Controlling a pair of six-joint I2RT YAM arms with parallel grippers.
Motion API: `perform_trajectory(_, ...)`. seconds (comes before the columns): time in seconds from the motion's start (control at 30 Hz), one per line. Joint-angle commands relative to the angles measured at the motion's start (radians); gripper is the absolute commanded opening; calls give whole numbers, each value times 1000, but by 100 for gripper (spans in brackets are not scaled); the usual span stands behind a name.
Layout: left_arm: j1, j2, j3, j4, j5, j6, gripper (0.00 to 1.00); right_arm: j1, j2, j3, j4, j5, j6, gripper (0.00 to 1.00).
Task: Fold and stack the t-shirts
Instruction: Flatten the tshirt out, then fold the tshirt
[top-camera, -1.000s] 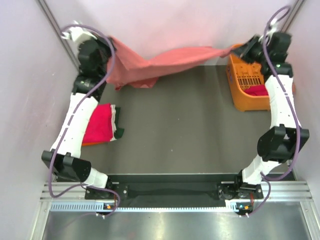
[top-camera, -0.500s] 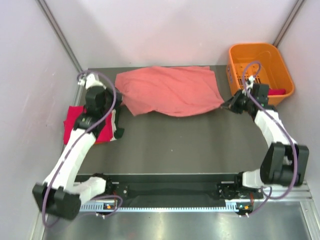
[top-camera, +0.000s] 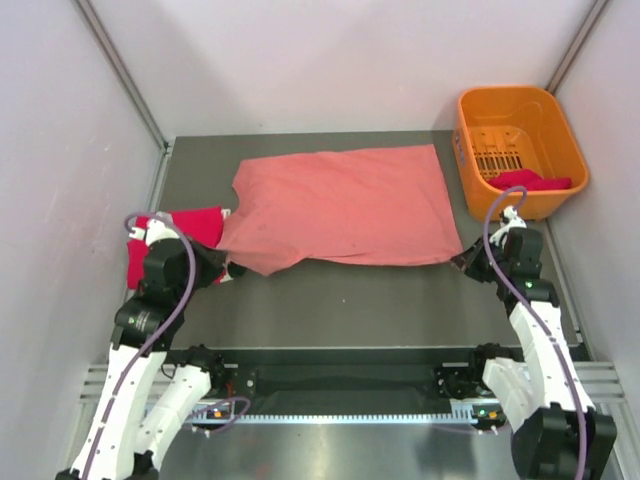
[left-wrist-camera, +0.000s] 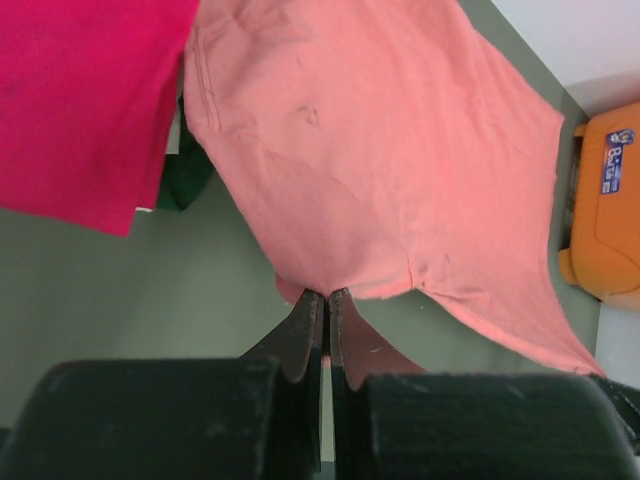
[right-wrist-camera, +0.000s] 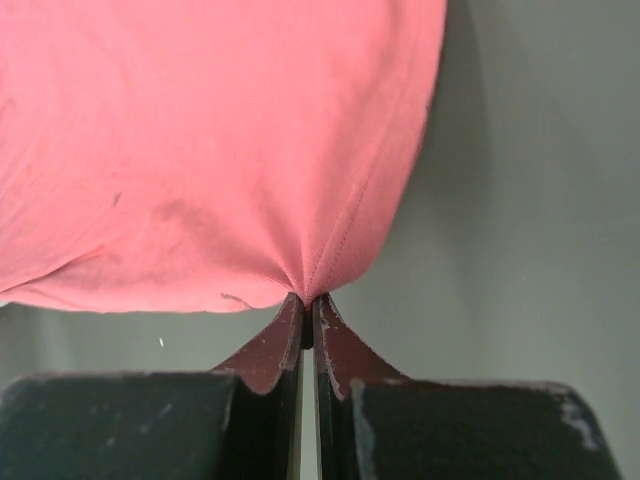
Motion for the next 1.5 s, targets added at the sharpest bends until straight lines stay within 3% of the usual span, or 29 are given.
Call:
perform_trajectory(0.0,0,-25,80,-102,-61,-10,0,7,-77,-31,-25,34,15,0)
perform_trajectory(0.23,1,70,37,-26,-17,-16,0,42,23,-14,11,72,11,0)
perform_trajectory(0.4,-1,148,46,48,-71,18,0,61,139,35,48,121,-3,0)
perform_trajectory(0.93,1,555,216,200,-189,21,0,153,480,306,110,307,-16,0)
perform_trajectory(1.47,2,866,493,232,-308,56,0,165,735,506,116,359,-42,1)
